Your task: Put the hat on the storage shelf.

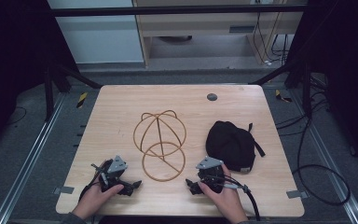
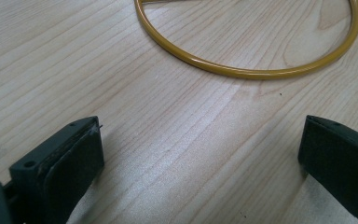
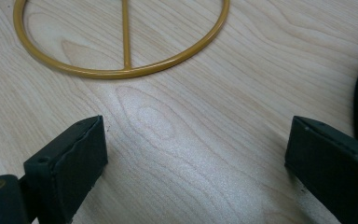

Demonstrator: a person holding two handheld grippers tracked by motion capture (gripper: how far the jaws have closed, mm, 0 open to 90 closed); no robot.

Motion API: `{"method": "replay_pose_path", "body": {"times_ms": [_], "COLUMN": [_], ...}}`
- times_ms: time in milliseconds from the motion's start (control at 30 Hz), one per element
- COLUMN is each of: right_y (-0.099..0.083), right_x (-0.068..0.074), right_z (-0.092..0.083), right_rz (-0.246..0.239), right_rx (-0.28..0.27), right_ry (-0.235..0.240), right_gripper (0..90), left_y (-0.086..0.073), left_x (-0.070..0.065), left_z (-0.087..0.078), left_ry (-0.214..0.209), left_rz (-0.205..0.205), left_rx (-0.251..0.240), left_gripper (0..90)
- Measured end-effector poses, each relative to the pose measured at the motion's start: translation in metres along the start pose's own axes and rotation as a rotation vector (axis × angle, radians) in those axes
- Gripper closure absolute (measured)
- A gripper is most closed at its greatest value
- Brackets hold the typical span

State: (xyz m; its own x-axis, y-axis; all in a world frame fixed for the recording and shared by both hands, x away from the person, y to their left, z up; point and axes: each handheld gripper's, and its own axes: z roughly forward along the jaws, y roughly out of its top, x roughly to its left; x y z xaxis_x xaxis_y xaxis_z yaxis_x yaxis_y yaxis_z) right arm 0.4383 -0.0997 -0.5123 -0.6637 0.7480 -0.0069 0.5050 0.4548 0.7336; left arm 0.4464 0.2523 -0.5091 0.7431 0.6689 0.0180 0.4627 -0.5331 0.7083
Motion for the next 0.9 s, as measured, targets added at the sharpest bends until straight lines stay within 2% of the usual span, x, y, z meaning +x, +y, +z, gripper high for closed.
{"method": "replay_pose_path", "body": {"times_ms": [367,400,433,567,600,733,800,900], "right_y": [0.0,0.001,0.002,0.002,0.003,0.003,0.003,0.003], "right_x": [0.0,0.0,0.002,0.005,0.007,0.006,0.003,0.0], "right_z": [-0.001,-0.002,-0.006,-0.011,-0.015,-0.022,-0.03,-0.035], "right_rz": [-0.006,-0.011,-0.054,-0.075,-0.092,-0.086,-0.061,-0.05], "right_rx": [0.003,0.018,0.011,0.008,0.007,-0.007,-0.014,-0.025], "right_ry": [0.002,-0.004,-0.044,-0.049,-0.075,-0.086,-0.11,-0.132], "right_gripper": [5.8,5.8,8.5,7.2,7.2,6.8,7.0,6.9], "left_y": [0.0,0.0,0.0,-0.001,-0.001,-0.001,-0.001,-0.001], "left_x": [-0.001,-0.001,-0.001,-0.001,-0.001,-0.002,-0.002,-0.002], "left_z": [-0.001,-0.001,-0.001,-0.001,-0.001,-0.001,-0.001,-0.001], "left_ry": [-0.005,-0.006,-0.007,-0.009,-0.01,-0.012,-0.018,-0.019], "left_rz": [0.01,0.011,0.011,0.012,0.014,0.013,0.02,0.023], "left_rx": [0.004,0.004,0.004,0.003,0.003,0.001,0.002,0.005], "left_gripper": [0.0,0.0,0.0,0.0,0.0,0.0,0.0,0.0]}}
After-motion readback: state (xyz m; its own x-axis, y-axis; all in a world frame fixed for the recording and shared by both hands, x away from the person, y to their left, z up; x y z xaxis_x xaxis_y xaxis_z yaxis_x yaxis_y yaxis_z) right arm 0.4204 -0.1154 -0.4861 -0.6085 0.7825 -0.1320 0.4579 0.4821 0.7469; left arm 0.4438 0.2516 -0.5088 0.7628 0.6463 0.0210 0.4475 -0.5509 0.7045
